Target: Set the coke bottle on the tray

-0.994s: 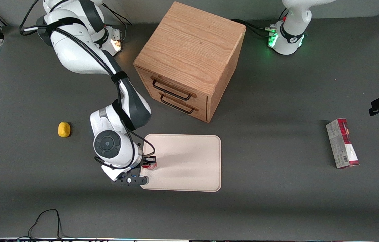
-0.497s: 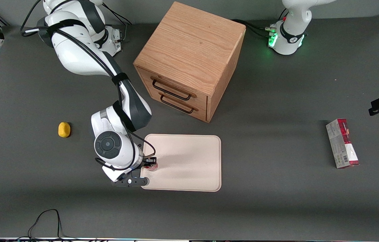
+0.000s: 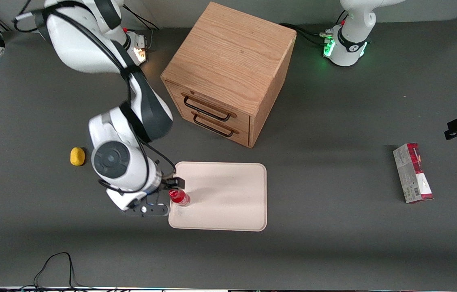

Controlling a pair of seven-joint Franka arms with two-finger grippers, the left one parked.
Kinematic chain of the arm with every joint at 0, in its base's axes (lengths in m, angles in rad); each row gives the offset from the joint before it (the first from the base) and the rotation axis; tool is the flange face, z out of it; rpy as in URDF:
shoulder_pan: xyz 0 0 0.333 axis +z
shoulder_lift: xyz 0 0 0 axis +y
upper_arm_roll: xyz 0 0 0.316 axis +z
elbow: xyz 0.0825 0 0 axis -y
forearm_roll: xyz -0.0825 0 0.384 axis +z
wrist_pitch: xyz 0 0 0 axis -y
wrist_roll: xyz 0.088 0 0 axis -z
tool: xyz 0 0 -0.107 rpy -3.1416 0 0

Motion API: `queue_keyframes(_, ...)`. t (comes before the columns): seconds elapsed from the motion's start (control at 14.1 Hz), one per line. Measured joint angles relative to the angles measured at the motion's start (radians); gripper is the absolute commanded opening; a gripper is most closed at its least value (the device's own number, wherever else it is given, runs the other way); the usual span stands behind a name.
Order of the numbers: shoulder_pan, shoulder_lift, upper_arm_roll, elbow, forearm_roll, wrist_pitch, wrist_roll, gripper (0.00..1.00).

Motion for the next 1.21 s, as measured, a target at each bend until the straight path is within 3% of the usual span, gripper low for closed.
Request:
queue_keyframes(0.14, -0.002, -0.112, -0.001, -0.03, 0.0, -0.091, 0.0, 1.0)
queue_keyframes(0.36, -0.006, -0.31, -0.033, -0.205, -0.001, -0.111, -0.016, 1.0)
queue_keyframes(0.78, -0.047, -0.571, -0.223, -0.481, 0.002, -0.079, -0.267, 1.0)
queue_keyframes(0.92, -0.124, -0.626, -0.199, -0.533, 0.004, -0.071, -0.3, 1.0)
queue_keyframes(1.21, -0.37, -0.704, -0.005, -0.598, 0.005, -0.069, -0.327, 1.0)
